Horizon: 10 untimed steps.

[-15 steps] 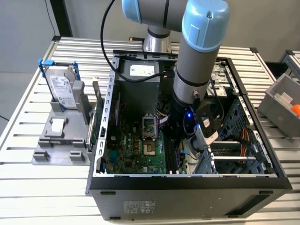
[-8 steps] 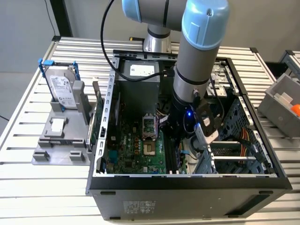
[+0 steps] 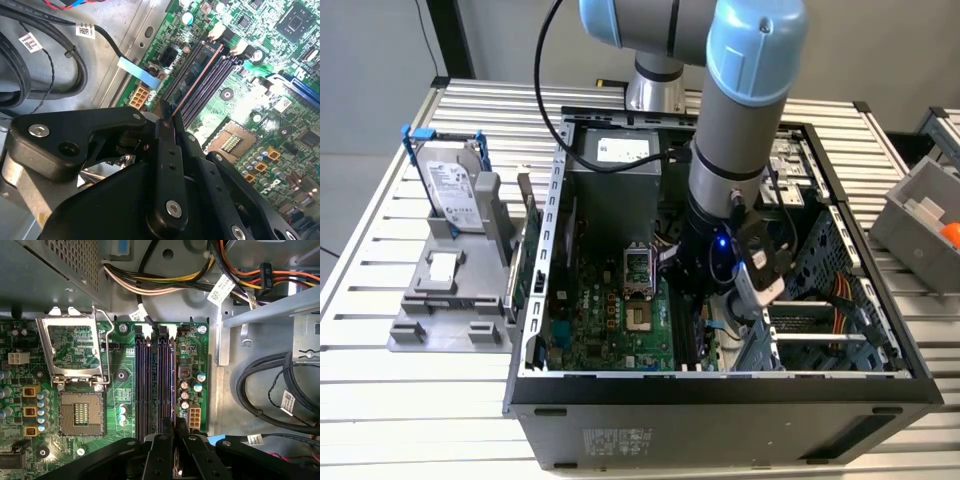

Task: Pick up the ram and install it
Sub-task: 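Insert the ram into the slot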

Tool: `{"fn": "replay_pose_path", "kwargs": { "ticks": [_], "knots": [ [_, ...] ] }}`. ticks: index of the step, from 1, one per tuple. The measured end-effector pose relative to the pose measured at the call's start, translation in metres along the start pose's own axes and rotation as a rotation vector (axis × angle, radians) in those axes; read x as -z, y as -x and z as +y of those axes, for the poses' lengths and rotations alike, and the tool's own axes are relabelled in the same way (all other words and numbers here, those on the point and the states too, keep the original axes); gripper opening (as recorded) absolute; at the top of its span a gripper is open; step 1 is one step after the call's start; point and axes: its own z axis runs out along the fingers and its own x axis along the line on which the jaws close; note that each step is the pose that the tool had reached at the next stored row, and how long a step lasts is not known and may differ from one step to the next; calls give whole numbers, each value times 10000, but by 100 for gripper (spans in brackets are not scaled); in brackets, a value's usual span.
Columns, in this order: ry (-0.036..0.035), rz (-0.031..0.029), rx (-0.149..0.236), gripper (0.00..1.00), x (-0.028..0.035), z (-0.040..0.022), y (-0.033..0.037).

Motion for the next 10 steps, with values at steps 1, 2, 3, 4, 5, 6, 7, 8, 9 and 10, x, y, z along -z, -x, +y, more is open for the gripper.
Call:
{"fn": "replay_pose_path", "kwargs": {
  "ticks": [1,2,3,4,5,6,7,8,9,10],
  "knots": [
    [0,0,-10,0,0,2,0],
    [-1,0,-21,0,0,4,-2],
    [-1,0,-32,0,0,6,-3],
    [-3,-1,-43,0,1,6,-4],
    [-3,-2,-55,0,0,6,-4],
    [-3,-2,-69,0,0,7,-5],
    [-3,-3,-85,0,-1,7,-5],
    [-5,-2,-103,0,-3,7,-5],
    [-1,-3,-121,0,-7,7,-5],
    [2,-2,-141,0,-12,7,-5]
  ]
}}
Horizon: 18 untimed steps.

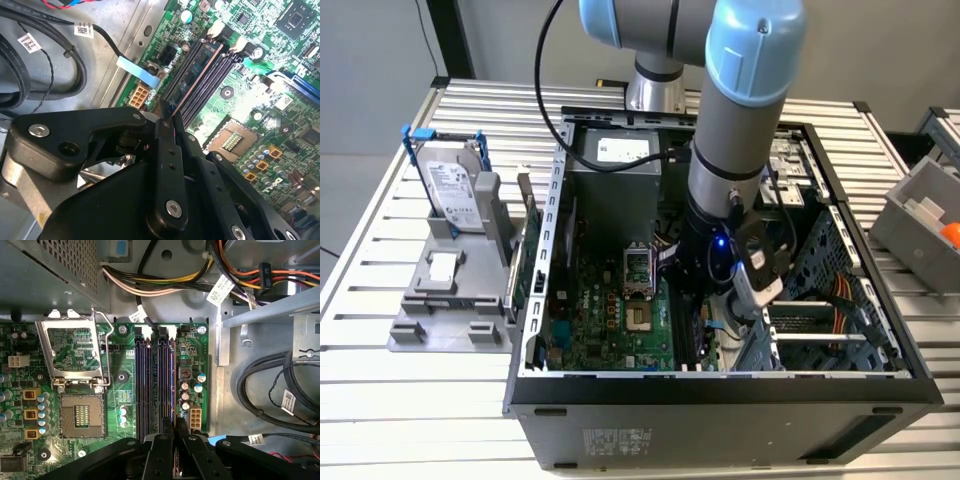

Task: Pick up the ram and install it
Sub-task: 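Insert the ram into the slot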

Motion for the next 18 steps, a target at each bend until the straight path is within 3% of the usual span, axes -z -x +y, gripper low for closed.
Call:
{"fn": "replay_pose_path", "kwargs": {
  "ticks": [6,18],
  "knots": [
    [19,3,-88,0,-32,0,-1],
    [19,3,-99,0,-33,0,-1]
  ]
}}
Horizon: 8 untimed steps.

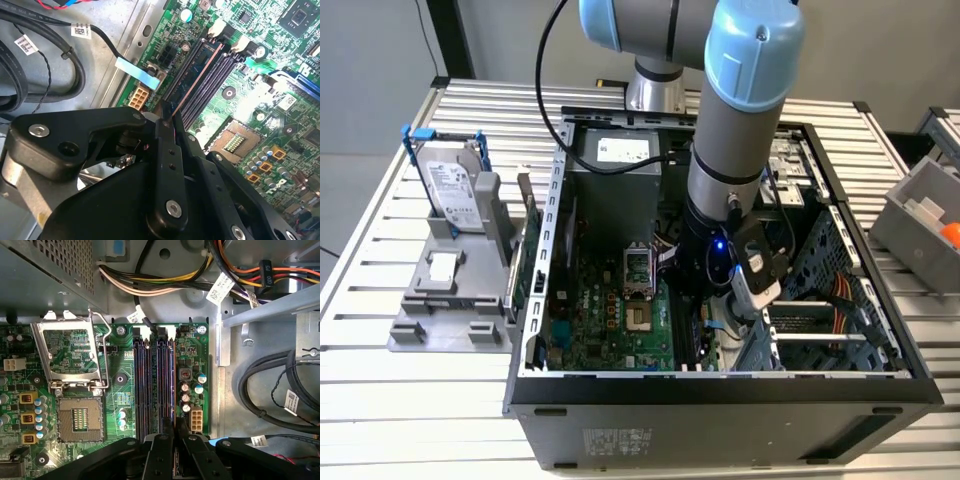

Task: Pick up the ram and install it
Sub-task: 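Insert the ram into the slot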

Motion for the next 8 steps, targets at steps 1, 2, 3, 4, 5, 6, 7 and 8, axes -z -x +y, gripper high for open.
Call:
{"fn": "replay_pose_path", "kwargs": {
  "ticks": [1,2,3,4,5,6,7,8],
  "knots": [
    [1,0,0,0,0,0,0],
    [0,0,-1,0,0,0,0],
    [0,0,-1,0,0,0,0],
    [1,0,-2,0,0,0,0],
    [0,0,-3,0,0,0,0],
    [0,0,-4,0,0,0,0],
    [2,0,-4,0,-1,0,0],
    [1,0,-5,100,0,0,0]
  ]
}}
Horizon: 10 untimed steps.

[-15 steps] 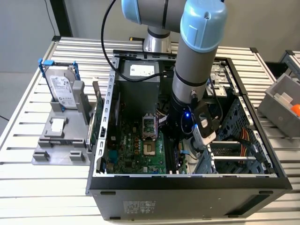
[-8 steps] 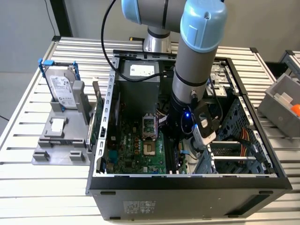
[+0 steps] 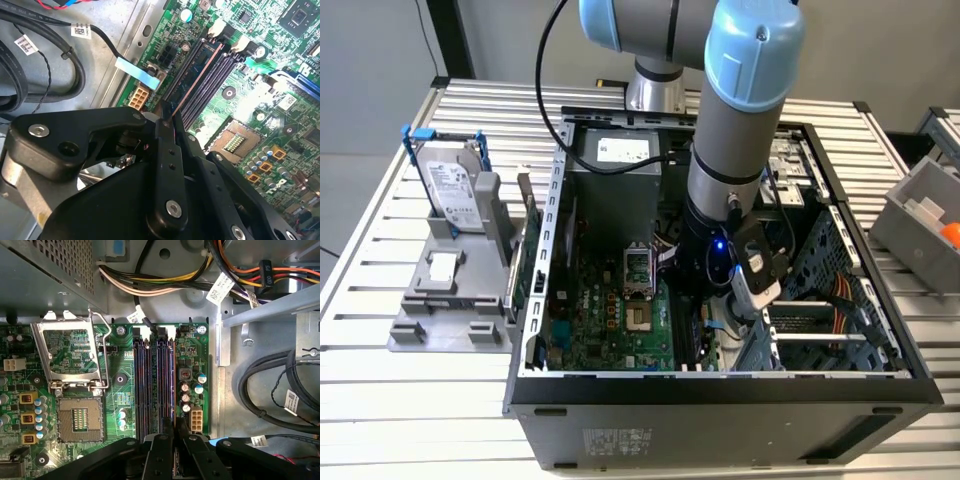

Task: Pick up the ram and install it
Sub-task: 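Insert the ram into the slot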

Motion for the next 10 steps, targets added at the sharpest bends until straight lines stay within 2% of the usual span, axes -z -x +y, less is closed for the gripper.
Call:
{"fn": "replay_pose_path", "kwargs": {
  "ticks": [5,6,10],
  "knots": [
    [1,-1,-2,100,8,0,0],
    [1,0,-2,100,32,-1,1],
    [2,9,-13,100,194,-4,6]
  ]
}}
